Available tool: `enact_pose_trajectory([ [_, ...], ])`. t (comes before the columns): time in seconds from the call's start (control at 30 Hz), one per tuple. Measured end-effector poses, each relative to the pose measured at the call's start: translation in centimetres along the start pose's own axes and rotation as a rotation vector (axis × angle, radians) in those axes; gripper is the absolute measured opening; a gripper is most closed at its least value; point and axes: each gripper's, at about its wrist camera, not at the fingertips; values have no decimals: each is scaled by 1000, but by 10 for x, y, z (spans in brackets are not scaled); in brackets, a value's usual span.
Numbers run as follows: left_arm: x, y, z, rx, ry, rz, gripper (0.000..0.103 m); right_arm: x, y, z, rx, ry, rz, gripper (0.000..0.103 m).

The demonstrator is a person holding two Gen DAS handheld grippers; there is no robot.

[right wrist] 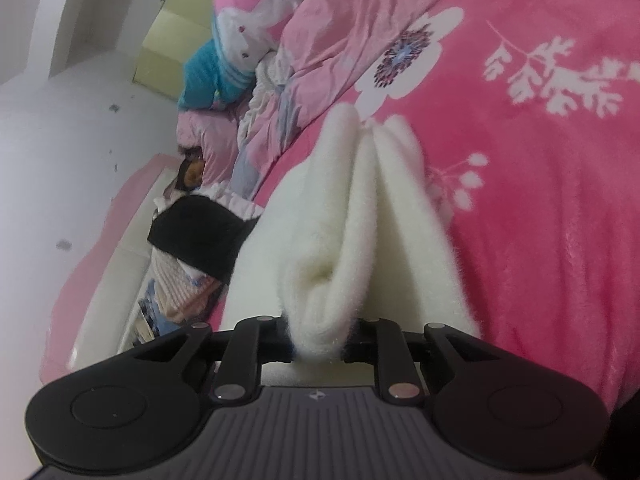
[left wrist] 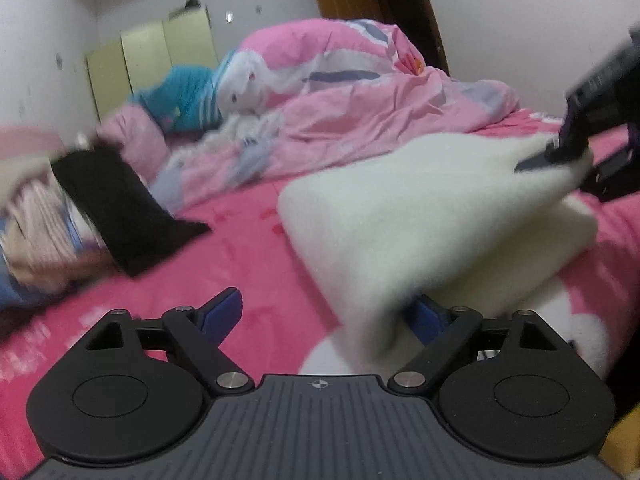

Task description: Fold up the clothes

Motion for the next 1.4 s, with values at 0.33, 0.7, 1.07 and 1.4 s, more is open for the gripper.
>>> enact_pose_trajectory([
  [0.33,2,-9,-105,362,-726,-90,98,9,0,5,-18,-71,23,24],
  [0.7,-19,50,-56,313,-654,-200,98,16,-11,7,-21,-162,60,20],
  [1.07,-25,53,-33,306,-545,-209,99,19,-15,32,-37,-109,80,19],
  [1.4,-25,58,-33,301,-504,-212,101,11,-36,51,-119,31,28,29],
])
Point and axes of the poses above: each gripper's, at about its wrist camera, not at the fingertips, and y roughly the way its jaws point, z to its right, x to its underside, and after that the axes turned 1 degree about z, right-handed
